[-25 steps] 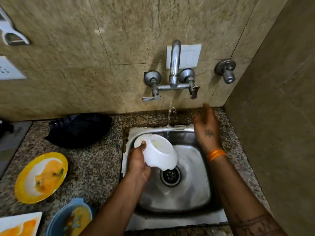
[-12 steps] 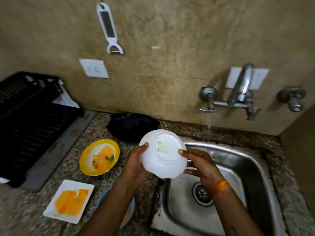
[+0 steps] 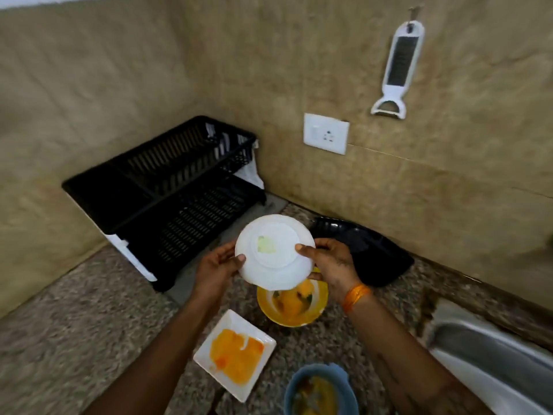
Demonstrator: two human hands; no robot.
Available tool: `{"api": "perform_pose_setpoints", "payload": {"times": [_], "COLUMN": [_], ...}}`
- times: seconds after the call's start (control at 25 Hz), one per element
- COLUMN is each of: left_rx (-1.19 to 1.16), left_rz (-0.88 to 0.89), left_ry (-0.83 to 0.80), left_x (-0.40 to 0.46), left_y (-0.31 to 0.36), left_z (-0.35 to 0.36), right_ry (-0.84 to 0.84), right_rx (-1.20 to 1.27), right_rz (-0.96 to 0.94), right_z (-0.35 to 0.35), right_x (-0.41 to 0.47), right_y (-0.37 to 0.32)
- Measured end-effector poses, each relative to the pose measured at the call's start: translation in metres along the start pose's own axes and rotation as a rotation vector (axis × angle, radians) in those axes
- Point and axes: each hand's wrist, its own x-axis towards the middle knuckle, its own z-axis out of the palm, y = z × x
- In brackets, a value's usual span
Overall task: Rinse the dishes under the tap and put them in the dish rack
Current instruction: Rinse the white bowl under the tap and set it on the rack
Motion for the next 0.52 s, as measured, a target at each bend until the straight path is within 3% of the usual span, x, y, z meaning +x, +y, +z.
{"api": "perform_pose_setpoints", "payload": {"times": [0.2,0.52], "left_rx": [-0.035,-0.038], "left_rz": [-0.056,-0.230], "left_ry": [0.143,0.029], "left_x": [0.089,0.218], "left_y": [0.004,-0.021], "left_z": [-0.054,-0.089], "right_ry": [0.002,0.003], "right_rx": [-0.073,-0.283], "right_rz": [0.011,-0.117], "right_z": [0.093,0.167], "right_x": [0.094,0.241], "right_y": [-0.004,-0.003]}}
